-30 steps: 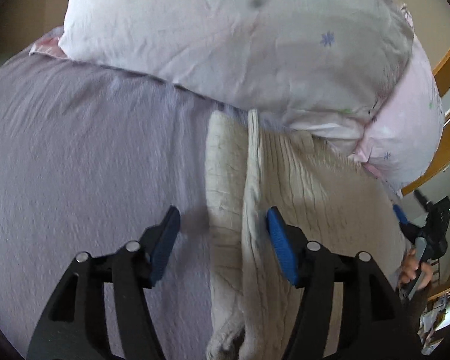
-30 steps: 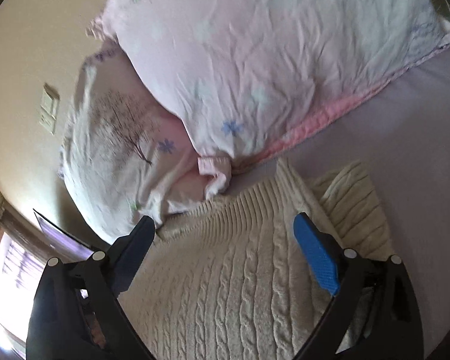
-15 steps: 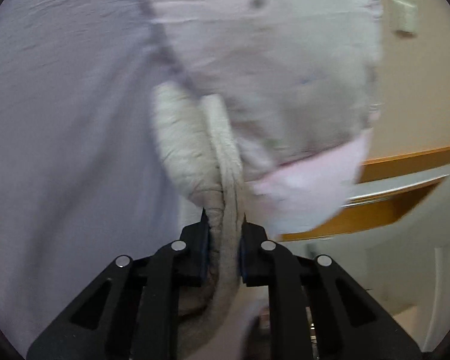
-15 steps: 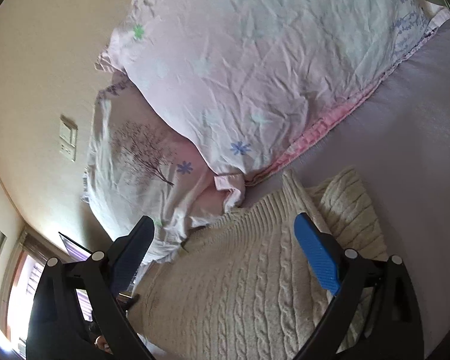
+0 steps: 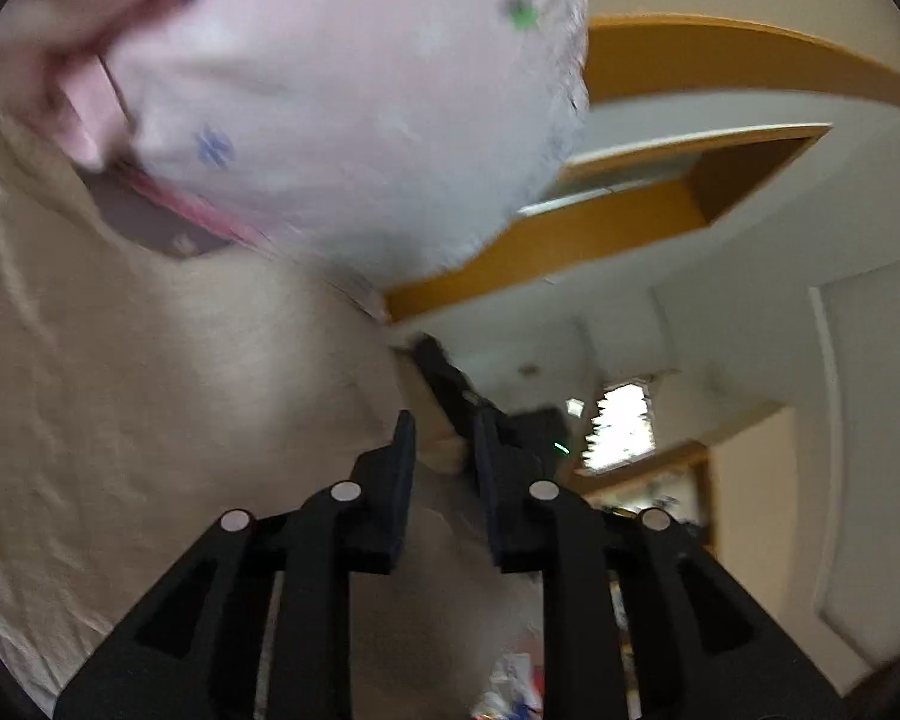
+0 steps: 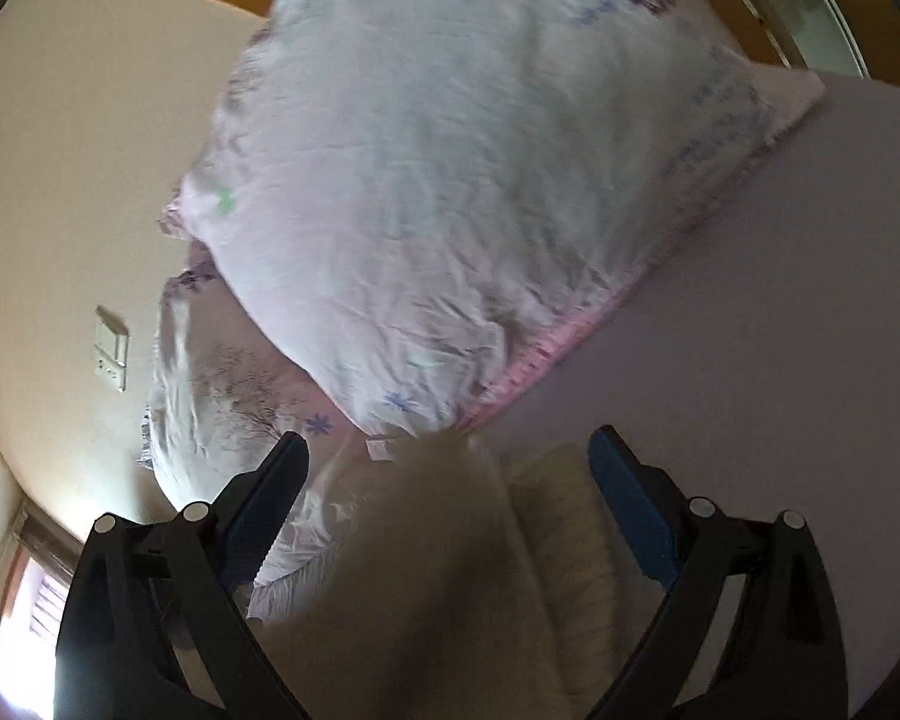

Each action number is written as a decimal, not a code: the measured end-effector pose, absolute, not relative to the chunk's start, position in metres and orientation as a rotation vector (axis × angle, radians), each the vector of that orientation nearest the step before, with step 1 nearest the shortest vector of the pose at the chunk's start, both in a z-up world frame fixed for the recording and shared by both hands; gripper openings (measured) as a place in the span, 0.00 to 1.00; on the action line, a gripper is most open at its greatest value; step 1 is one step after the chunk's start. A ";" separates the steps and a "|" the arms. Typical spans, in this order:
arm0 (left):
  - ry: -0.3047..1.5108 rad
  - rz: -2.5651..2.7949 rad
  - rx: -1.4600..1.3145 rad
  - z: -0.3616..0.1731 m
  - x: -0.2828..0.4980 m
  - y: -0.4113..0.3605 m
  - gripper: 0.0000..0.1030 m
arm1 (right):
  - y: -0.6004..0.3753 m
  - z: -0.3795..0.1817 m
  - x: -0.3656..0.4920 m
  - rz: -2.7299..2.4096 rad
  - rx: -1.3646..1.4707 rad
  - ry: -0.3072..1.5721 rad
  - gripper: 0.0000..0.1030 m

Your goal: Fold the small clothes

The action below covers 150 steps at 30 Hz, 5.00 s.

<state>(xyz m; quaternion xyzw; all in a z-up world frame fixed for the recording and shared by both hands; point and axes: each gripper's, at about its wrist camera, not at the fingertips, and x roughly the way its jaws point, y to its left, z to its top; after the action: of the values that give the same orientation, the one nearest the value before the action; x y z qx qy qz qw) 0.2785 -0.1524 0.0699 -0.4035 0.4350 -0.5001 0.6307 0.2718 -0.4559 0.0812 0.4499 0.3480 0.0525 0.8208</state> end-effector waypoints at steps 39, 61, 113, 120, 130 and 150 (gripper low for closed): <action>0.761 -0.381 -0.317 0.066 0.167 0.050 0.50 | -0.308 0.076 0.287 0.395 0.568 1.029 0.65; 0.677 -0.543 -0.072 0.069 0.147 -0.024 0.62 | -0.251 0.095 0.312 0.227 0.063 0.974 0.24; 0.943 -0.153 0.090 0.016 0.113 -0.014 0.98 | -0.202 0.062 0.165 0.105 -0.009 1.166 0.99; 0.943 -0.153 0.090 0.016 0.113 -0.015 0.98 | -0.202 0.062 0.166 0.105 -0.010 1.166 0.99; 0.943 -0.153 0.090 0.015 0.113 -0.014 0.98 | -0.202 0.062 0.165 0.105 -0.010 1.166 0.99; 0.943 -0.154 0.090 0.015 0.113 -0.014 0.98 | -0.202 0.062 0.165 0.105 -0.010 1.166 0.99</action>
<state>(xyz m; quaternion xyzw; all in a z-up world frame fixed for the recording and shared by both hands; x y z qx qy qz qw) 0.1128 -0.0140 0.0152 0.0431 0.4537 -0.0740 0.8870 0.1652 -0.2022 0.0621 -0.0045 0.5502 0.0495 0.8336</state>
